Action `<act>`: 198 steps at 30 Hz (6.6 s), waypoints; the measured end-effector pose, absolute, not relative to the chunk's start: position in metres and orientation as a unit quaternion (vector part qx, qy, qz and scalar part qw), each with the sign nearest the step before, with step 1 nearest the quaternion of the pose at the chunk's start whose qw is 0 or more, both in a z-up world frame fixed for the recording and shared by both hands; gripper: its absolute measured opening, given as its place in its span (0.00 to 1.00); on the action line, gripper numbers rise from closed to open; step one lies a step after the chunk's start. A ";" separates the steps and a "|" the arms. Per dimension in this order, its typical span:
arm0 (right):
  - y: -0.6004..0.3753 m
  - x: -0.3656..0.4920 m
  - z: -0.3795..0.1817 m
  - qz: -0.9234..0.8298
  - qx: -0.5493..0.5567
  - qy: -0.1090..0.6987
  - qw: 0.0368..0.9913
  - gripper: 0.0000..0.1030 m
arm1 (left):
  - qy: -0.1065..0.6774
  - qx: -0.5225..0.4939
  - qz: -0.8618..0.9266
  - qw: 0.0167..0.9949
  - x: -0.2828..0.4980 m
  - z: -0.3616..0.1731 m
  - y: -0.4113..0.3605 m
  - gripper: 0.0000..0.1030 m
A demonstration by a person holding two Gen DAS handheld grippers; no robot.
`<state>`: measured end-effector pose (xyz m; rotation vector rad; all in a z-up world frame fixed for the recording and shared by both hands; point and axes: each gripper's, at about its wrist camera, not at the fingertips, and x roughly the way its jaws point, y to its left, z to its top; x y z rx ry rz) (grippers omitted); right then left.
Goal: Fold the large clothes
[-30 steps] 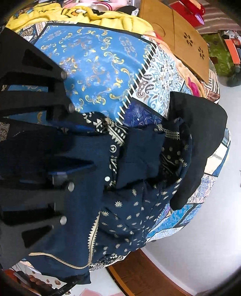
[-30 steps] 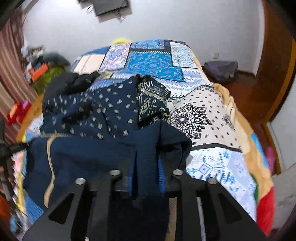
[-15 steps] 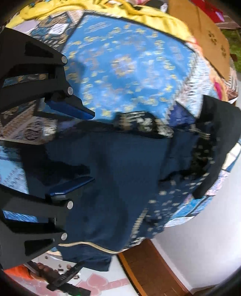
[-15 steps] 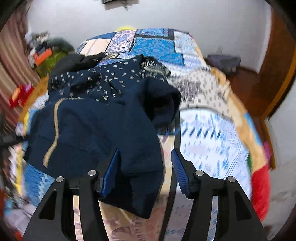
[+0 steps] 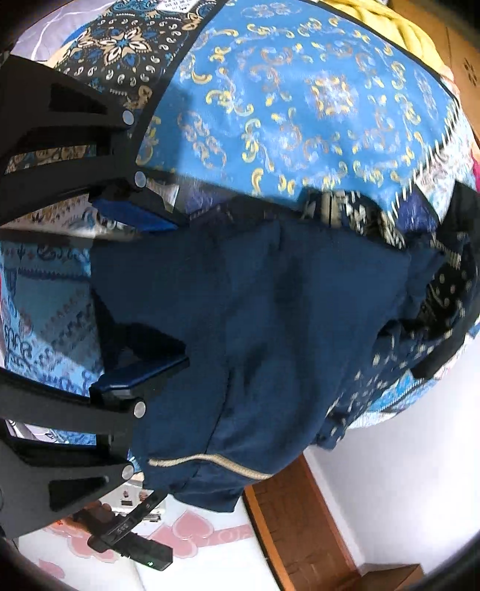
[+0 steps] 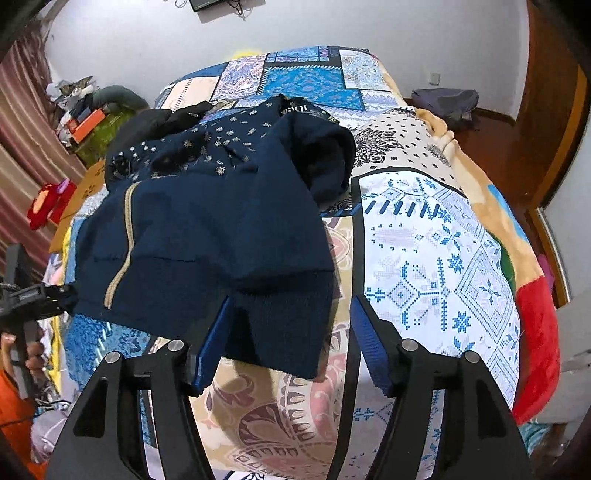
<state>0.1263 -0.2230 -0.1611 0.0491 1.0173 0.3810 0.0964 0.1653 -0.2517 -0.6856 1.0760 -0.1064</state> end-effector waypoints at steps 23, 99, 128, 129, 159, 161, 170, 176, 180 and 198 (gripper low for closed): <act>-0.224 0.105 -0.052 0.243 0.110 0.352 0.897 0.04 | 0.307 -0.250 -0.109 0.912 0.057 -0.077 0.168 0.03; -0.169 0.170 -0.074 0.243 0.126 0.423 0.864 0.08 | 0.310 -0.175 -0.051 0.933 0.144 -0.088 0.177 0.03; -0.181 0.320 -0.140 0.218 0.100 0.484 0.842 0.09 | 0.434 -0.209 0.032 0.876 0.197 -0.168 0.208 0.64; -0.179 0.317 -0.138 0.219 0.094 0.481 0.844 0.09 | 0.434 -0.212 0.028 0.875 0.189 -0.167 0.203 0.66; -0.168 0.288 -0.101 0.257 0.064 0.436 0.860 0.09 | 0.392 -0.248 -0.110 0.879 0.203 -0.139 0.174 0.03; -0.160 0.298 -0.093 0.262 0.056 0.426 0.864 0.09 | 0.375 -0.243 -0.112 0.888 0.221 -0.122 0.181 0.03; -0.140 0.365 -0.126 0.232 0.043 0.474 0.848 0.09 | 0.400 -0.158 -0.005 0.903 0.321 -0.139 0.205 0.03; -0.150 0.381 -0.164 0.229 0.046 0.552 0.800 0.11 | 0.458 -0.152 0.013 0.876 0.330 -0.193 0.219 0.05; -0.165 0.377 -0.151 0.239 0.068 0.555 0.794 0.17 | 0.458 -0.163 0.010 0.874 0.320 -0.190 0.225 0.18; -0.151 0.295 -0.096 0.262 -0.027 0.469 0.843 0.55 | 0.420 -0.131 0.026 0.898 0.258 -0.140 0.207 0.59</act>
